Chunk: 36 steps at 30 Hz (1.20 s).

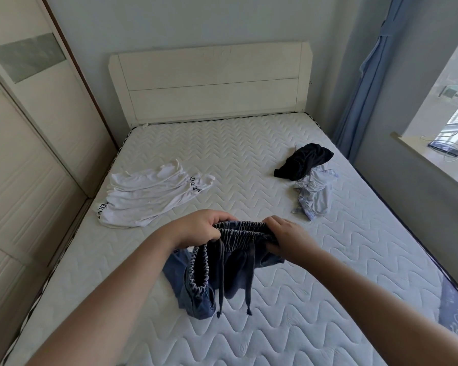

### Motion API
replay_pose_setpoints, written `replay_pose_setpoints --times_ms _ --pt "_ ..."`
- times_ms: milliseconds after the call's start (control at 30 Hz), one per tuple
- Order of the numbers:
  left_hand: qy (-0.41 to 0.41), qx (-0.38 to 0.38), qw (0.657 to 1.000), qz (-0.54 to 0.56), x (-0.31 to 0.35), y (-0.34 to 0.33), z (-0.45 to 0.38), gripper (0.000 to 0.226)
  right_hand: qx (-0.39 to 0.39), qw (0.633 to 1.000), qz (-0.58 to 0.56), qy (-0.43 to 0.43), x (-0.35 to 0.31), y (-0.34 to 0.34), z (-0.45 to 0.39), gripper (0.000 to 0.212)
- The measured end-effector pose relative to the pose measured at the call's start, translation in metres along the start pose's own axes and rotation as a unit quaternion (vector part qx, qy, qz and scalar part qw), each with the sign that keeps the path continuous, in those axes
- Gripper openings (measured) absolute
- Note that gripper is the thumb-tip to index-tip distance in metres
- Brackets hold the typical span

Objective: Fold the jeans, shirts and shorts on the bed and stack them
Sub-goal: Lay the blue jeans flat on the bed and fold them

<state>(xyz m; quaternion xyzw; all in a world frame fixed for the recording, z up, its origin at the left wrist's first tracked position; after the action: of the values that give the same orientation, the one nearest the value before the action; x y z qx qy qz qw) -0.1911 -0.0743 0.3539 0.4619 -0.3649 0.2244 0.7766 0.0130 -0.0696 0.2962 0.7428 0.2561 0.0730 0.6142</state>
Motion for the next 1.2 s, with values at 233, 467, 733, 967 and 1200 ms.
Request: replay_pose_setpoints --times_ms 233,467,733,967,1200 --pt "-0.046 -0.034 0.968 -0.246 -0.007 -0.005 0.000 0.061 -0.025 0.997 0.064 0.047 -0.007 0.024 -0.006 0.030" --pt "-0.045 0.084 0.920 -0.380 -0.046 -0.004 -0.011 0.066 -0.098 0.993 0.062 -0.015 -0.006 0.034 -0.007 0.020" --pt "-0.020 0.204 0.917 -0.342 -0.096 -0.013 -0.012 0.039 -0.166 0.980 -0.088 -0.067 0.006 0.029 0.010 0.021" --pt "-0.066 0.154 0.906 -0.390 -0.109 -0.029 -0.013 0.032 -0.184 0.979 -0.037 -0.082 0.012 0.022 0.017 0.028" --pt "-0.080 0.118 0.884 -0.446 -0.106 0.001 -0.011 0.030 -0.117 0.993 0.006 -0.014 -0.002 0.022 0.017 0.050"
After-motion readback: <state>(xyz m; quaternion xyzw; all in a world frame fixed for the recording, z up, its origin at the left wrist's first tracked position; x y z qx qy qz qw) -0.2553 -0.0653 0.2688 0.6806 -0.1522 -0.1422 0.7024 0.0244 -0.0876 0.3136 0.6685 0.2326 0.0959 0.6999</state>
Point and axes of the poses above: each hand's wrist, its own z-axis away from the middle knuckle, its own y-axis out of the back of the hand, x = y × z, the point moved 5 cm from there along -z, towards the middle knuckle, and after that the axes turned 8 degrees about x, right-handed, at the moved point
